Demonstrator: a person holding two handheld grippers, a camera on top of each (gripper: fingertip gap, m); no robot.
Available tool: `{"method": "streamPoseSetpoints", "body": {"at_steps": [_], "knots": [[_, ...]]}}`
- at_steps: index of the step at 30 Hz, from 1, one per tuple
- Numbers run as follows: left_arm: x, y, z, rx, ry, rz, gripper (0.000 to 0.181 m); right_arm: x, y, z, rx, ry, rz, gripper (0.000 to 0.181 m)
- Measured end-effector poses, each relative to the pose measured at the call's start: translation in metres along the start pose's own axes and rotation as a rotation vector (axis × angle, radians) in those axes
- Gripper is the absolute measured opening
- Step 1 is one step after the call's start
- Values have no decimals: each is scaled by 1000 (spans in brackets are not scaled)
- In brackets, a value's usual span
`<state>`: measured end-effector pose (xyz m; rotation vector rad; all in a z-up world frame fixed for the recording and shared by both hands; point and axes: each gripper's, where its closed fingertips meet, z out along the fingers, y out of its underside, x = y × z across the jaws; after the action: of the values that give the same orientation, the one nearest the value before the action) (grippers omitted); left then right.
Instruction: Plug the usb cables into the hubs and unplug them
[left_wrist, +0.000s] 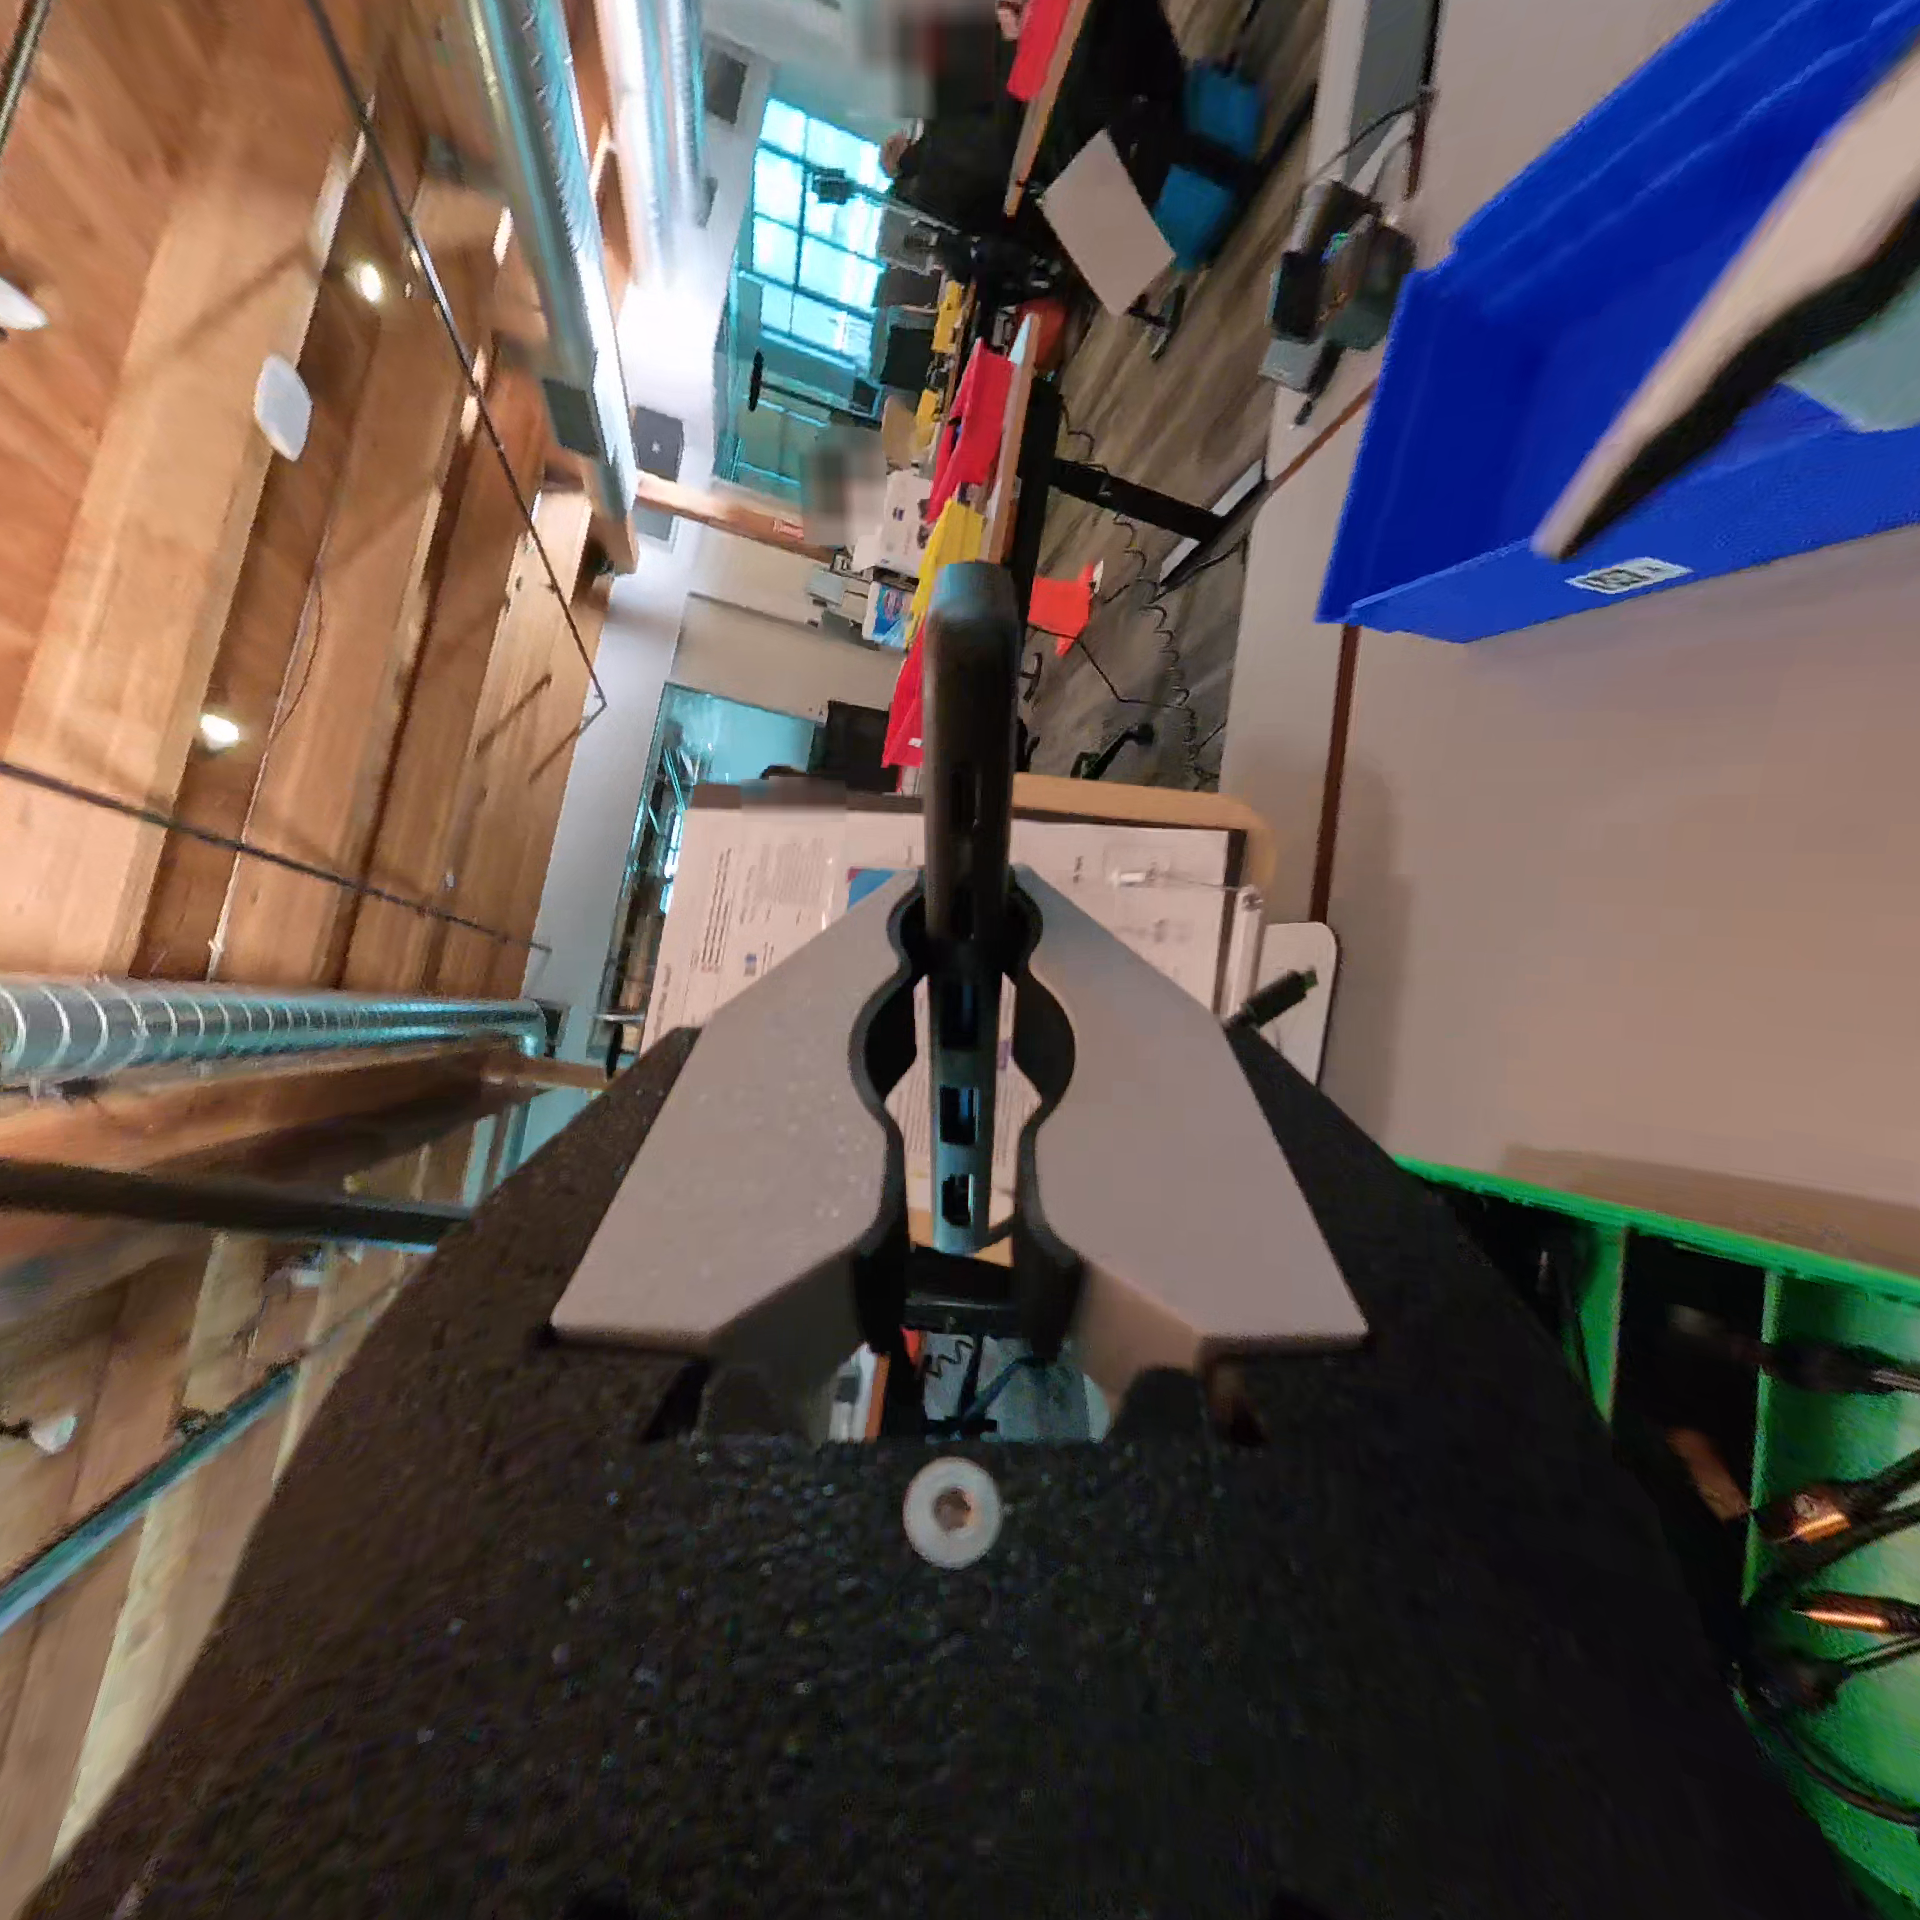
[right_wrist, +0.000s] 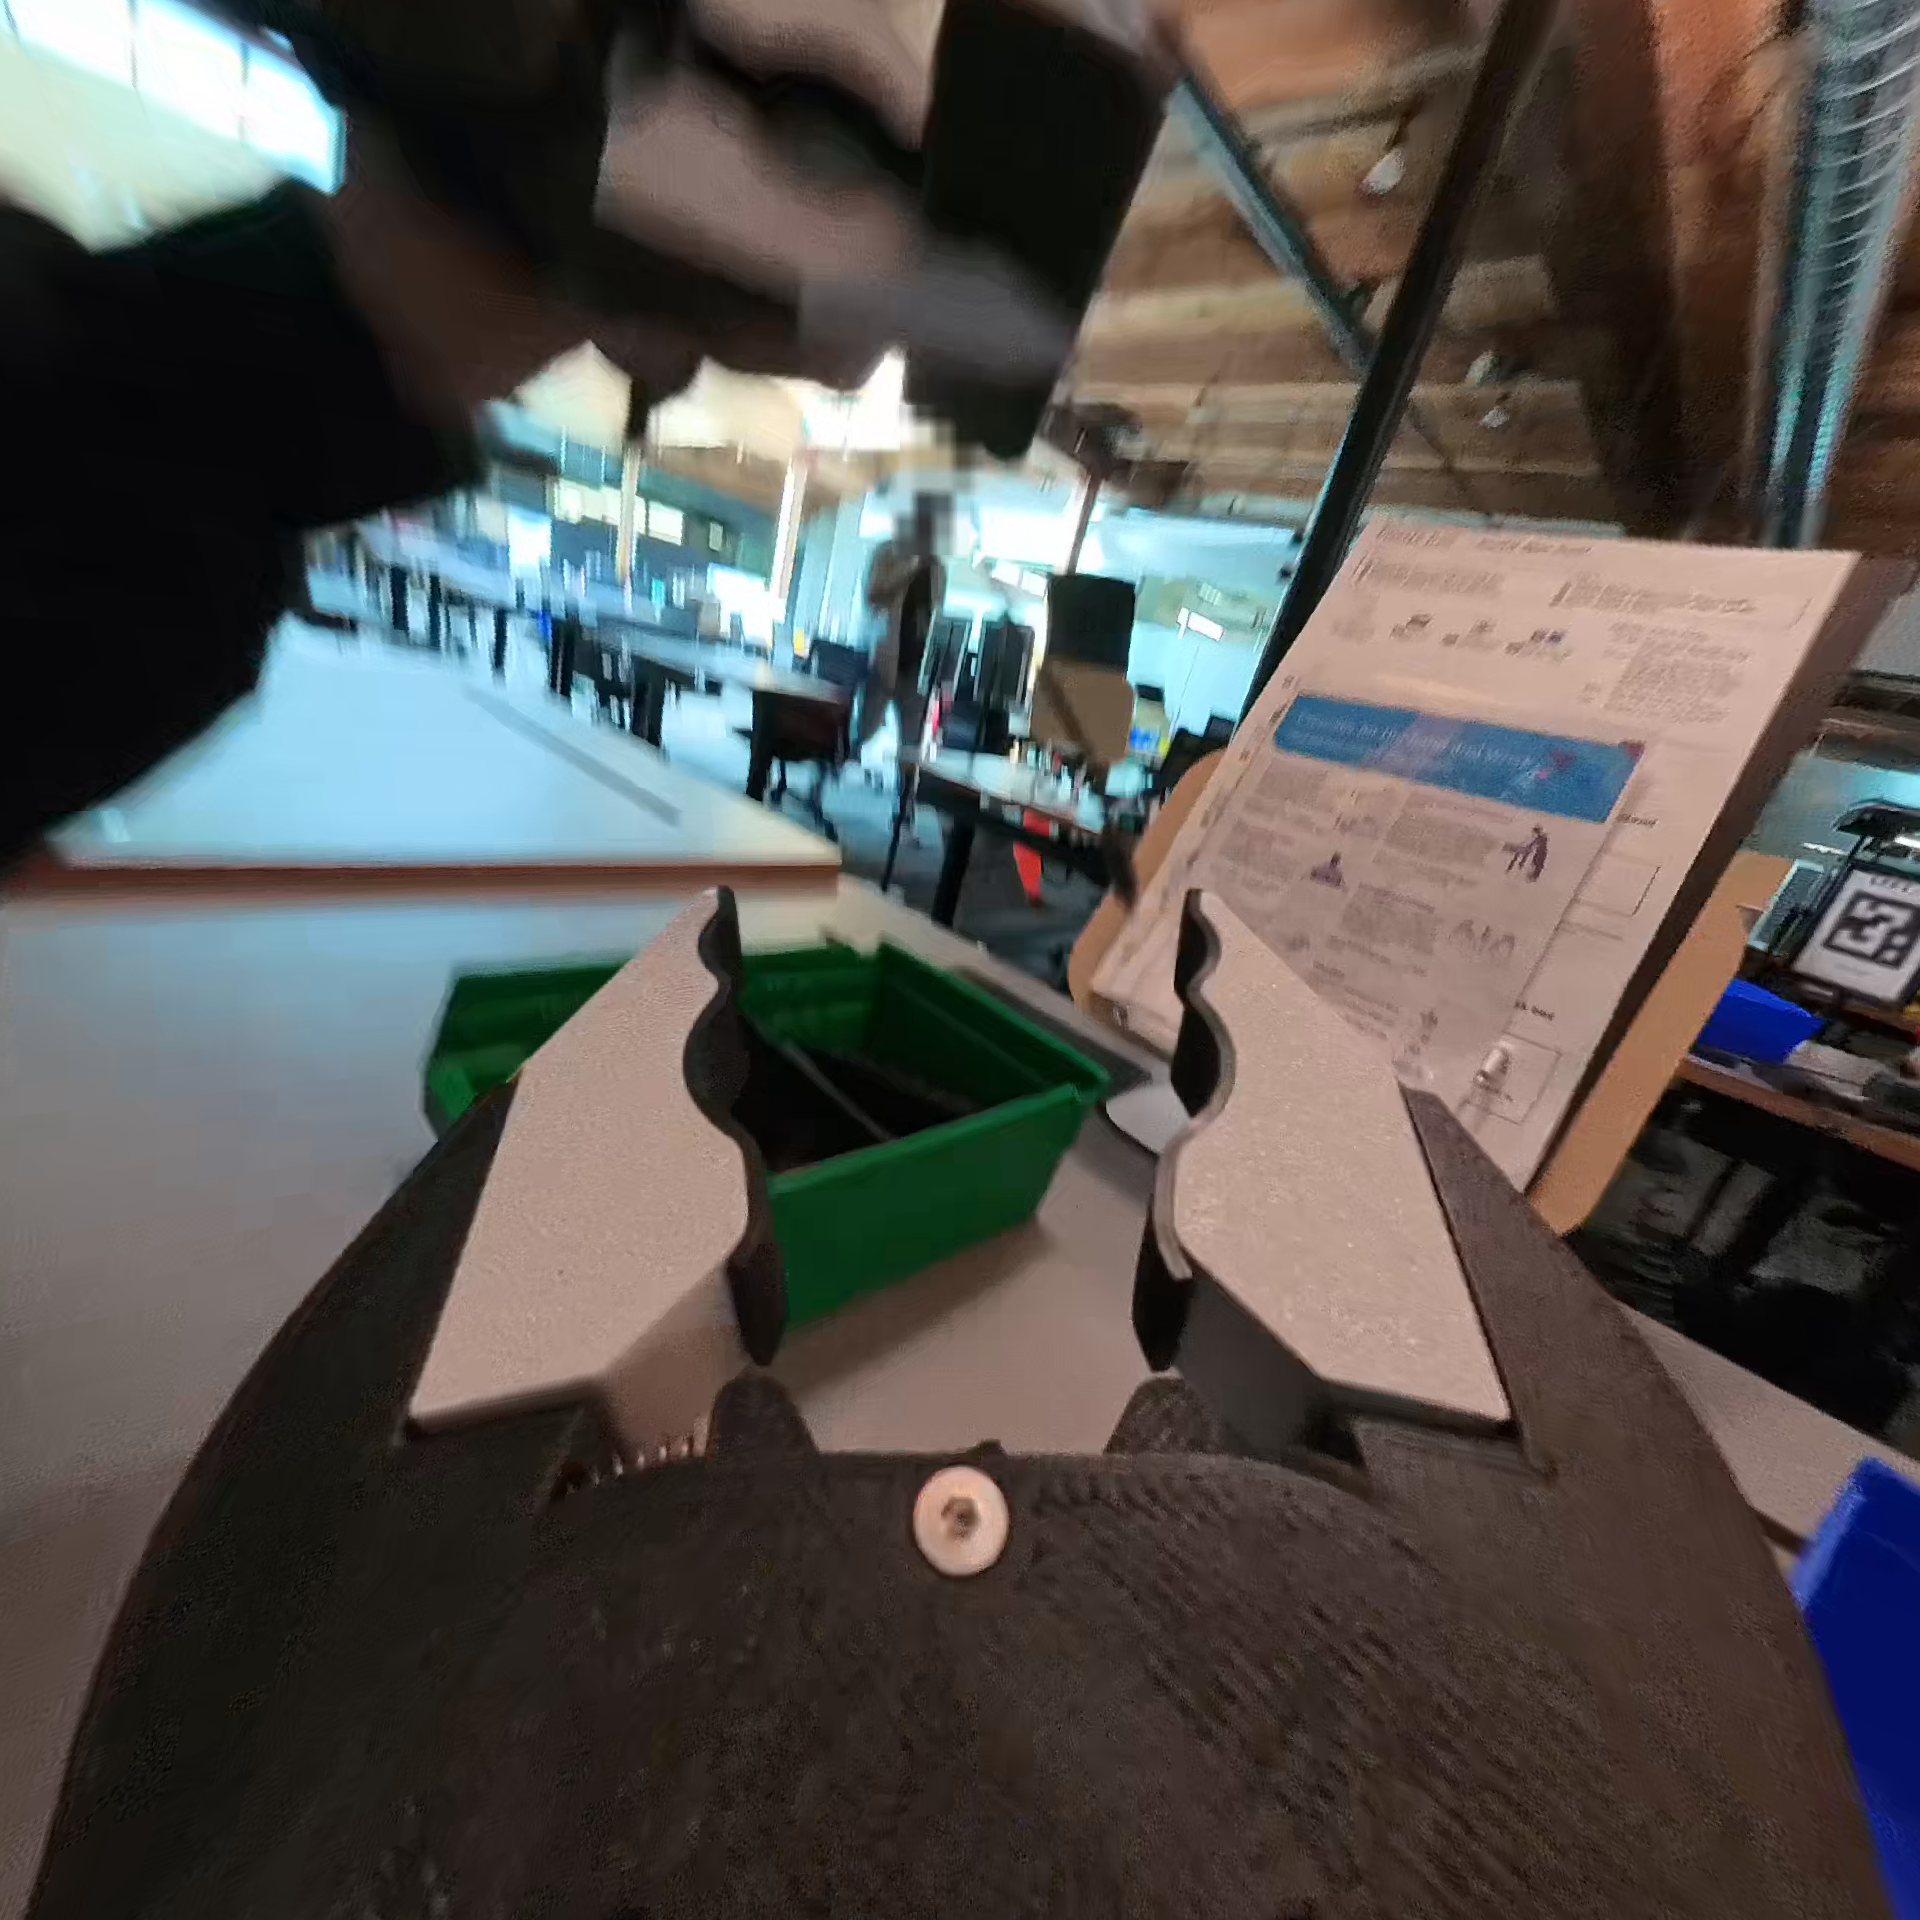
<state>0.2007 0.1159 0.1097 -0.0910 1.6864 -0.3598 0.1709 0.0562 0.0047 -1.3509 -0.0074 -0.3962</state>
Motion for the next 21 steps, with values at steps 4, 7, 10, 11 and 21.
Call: {"method": "streamPoseSetpoints", "body": {"at_steps": [4,7,10,11,21], "knots": [[73,-28,18,80,-71,253,9,10,-18,-6,119,13,271,82],[119,-29,33,84,-128,340,9,12,8,-1,32,-50,336,95],[138,-21,42,60,-204,393,9,13,15,-4,8,-139,419,68],[141,-20,42,58,-216,395,9,11,19,-4,-19,-168,402,57],[145,-4,49,25,-180,273,9,10,40,10,-102,-182,267,46]]}}
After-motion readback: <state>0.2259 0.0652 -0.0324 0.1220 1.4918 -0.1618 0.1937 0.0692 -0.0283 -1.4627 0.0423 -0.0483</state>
